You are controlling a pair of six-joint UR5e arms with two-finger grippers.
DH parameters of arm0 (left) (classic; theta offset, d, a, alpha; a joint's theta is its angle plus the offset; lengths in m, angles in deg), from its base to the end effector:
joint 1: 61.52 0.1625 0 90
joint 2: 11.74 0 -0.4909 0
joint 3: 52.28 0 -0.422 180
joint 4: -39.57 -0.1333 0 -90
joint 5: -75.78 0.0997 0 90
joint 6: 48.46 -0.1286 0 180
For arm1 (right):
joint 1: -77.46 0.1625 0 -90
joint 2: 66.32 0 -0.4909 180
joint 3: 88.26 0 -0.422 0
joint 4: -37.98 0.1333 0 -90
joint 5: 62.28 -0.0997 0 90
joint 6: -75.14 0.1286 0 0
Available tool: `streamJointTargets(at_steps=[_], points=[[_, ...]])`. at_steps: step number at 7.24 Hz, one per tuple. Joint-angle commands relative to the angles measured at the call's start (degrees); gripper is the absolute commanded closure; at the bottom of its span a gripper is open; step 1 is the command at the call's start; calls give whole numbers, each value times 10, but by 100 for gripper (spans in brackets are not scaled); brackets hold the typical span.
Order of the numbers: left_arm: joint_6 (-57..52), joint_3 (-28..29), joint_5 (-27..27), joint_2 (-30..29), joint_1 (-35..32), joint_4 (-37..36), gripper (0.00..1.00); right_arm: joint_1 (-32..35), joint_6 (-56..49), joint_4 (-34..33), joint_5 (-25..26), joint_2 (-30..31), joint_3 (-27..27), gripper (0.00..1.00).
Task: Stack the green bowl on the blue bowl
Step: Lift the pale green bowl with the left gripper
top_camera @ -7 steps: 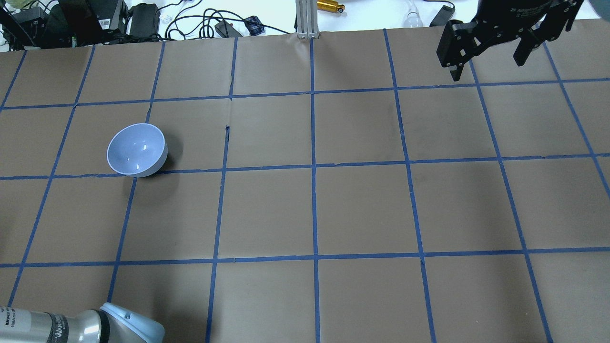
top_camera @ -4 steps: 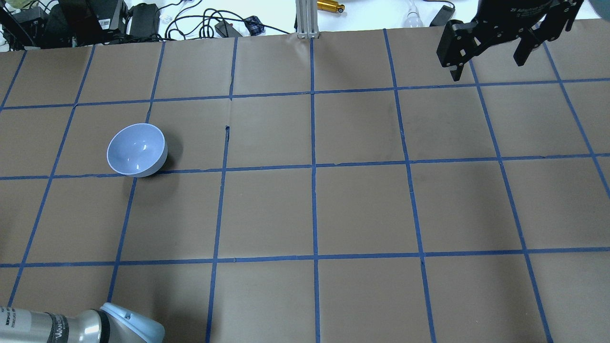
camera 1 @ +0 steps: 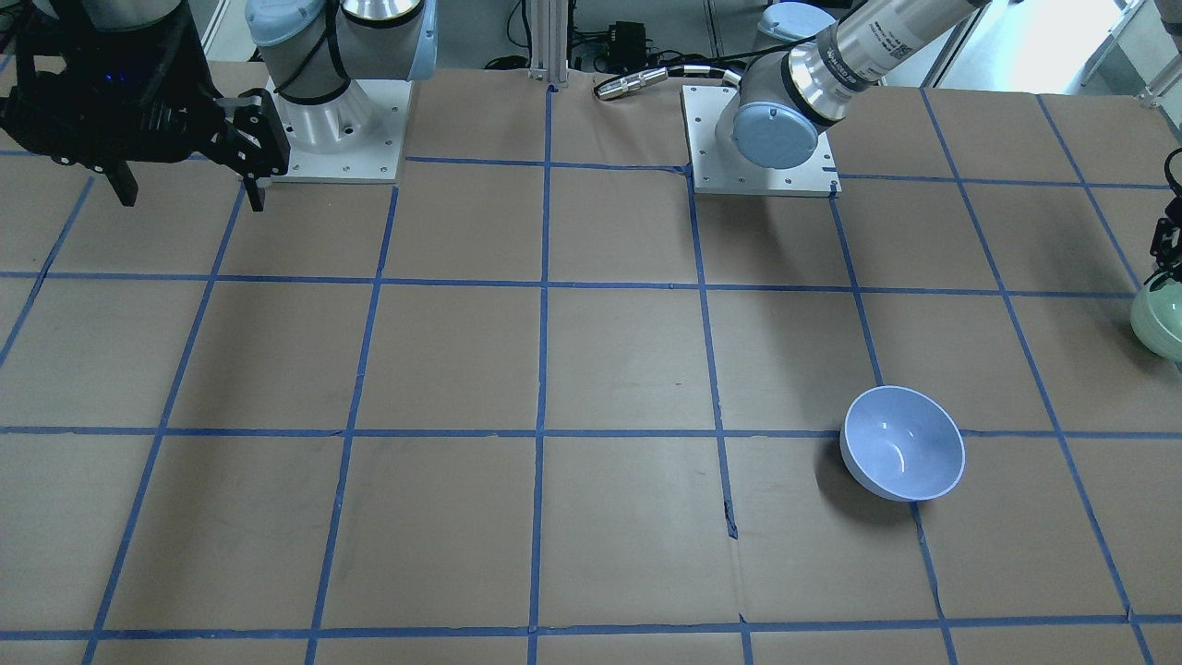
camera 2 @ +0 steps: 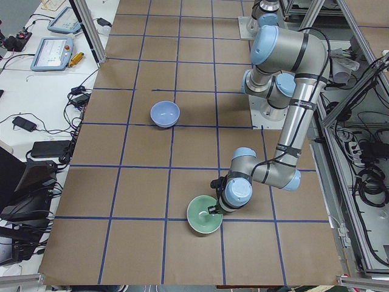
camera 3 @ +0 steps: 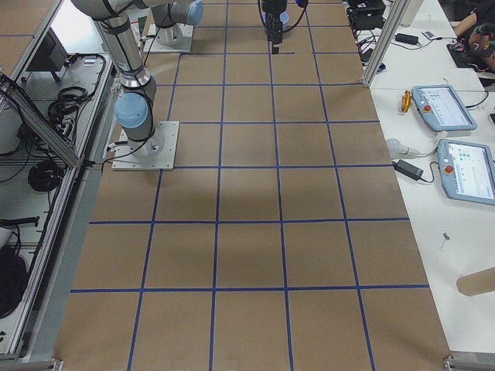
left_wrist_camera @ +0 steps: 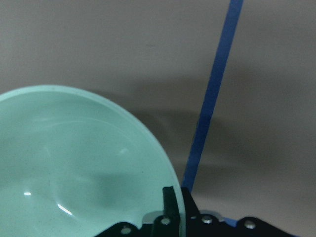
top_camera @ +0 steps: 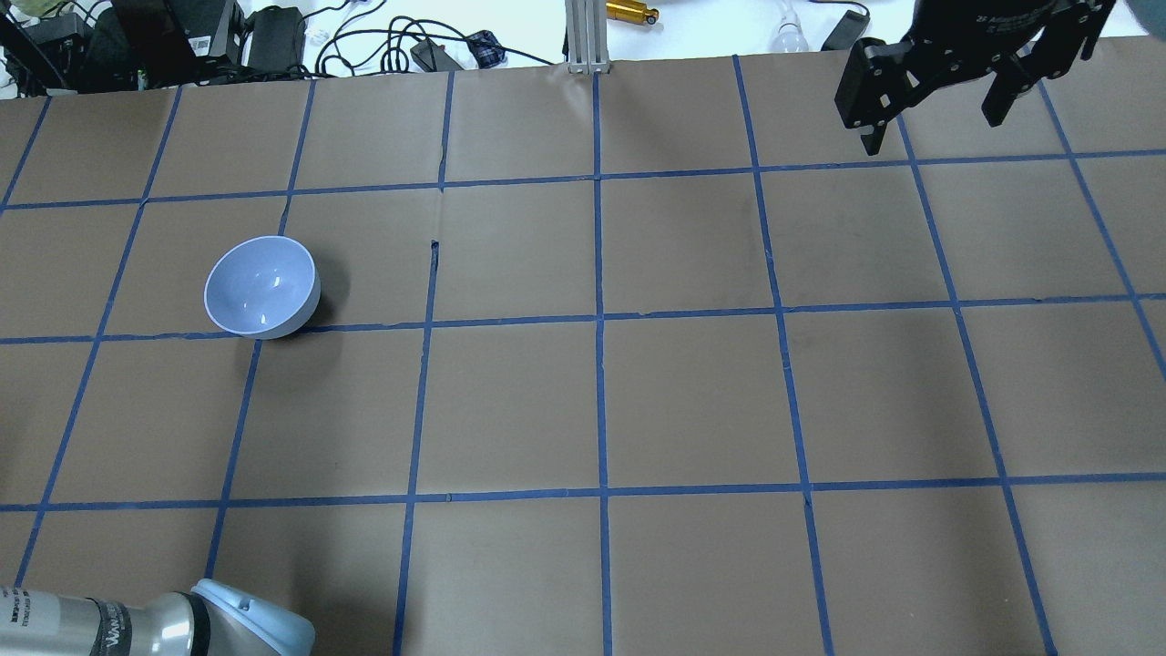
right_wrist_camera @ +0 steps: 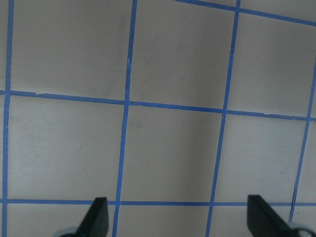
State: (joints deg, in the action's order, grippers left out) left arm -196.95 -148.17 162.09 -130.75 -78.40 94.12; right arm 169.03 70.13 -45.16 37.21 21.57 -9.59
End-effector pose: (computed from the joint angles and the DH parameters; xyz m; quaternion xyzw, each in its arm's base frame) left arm 0.6145 -0.3344 0.2230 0.6111 0.7909 -0.0284 0.0159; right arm 0.1268 -0.5362 0.5981 0.0555 -0.9948 0.0180 0.0833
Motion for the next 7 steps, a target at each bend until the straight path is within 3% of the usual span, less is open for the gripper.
streamJointTargets(at_steps=[1,7], points=[[-1,0,0,0,0,-1,100,0,0,0,0,0,0,0],[-2,0,-3,19,-4,-1,100,-1,0,0,0,0,0,0]])
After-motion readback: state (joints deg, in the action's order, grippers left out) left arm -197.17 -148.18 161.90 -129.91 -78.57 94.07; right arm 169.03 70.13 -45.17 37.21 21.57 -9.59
